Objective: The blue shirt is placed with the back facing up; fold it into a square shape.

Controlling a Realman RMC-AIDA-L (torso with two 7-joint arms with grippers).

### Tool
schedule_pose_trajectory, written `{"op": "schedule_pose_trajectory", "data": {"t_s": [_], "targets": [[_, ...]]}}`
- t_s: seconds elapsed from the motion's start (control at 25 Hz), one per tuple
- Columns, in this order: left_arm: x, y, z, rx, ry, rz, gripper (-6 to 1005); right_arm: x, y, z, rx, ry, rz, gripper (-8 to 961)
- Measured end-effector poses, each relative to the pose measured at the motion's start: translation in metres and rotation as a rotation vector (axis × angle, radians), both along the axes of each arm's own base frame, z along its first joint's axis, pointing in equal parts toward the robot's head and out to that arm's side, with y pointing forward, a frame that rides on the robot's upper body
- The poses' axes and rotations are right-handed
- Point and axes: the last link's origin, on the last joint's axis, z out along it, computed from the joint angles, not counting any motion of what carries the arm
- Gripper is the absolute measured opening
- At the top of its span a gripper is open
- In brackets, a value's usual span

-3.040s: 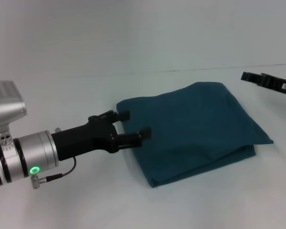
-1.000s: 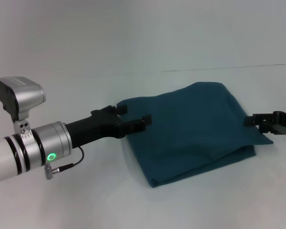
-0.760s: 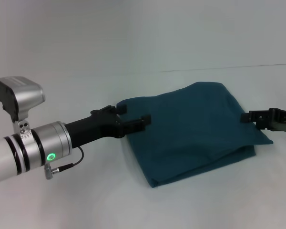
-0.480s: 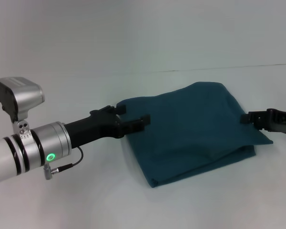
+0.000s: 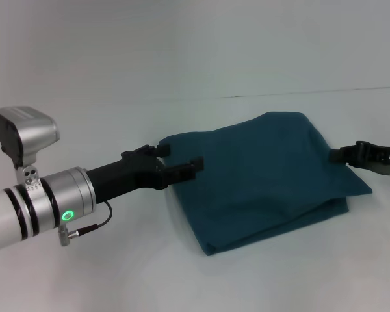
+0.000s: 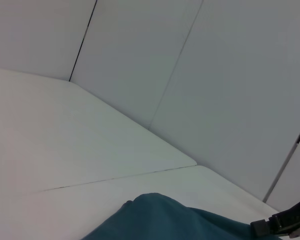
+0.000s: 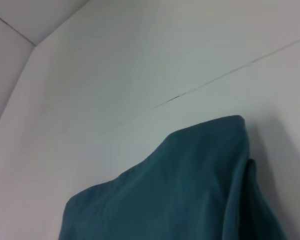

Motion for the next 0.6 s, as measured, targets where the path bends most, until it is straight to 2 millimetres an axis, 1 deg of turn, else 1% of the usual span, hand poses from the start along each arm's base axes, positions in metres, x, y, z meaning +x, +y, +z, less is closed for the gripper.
{"op": "schedule_pose_trajectory", "data": {"t_s": [0.24,0.6], "targets": [[0.000,0.000,0.000,0.000,0.000,-0.001,949,-0.007,0.003,-0.003,0.036,0.012,0.060,31],[-0.002,-0.001,0.001,0.002,-0.002,0.008,948,-0.022,0.008,0.004,0.111,0.029,0.198,7]]}}
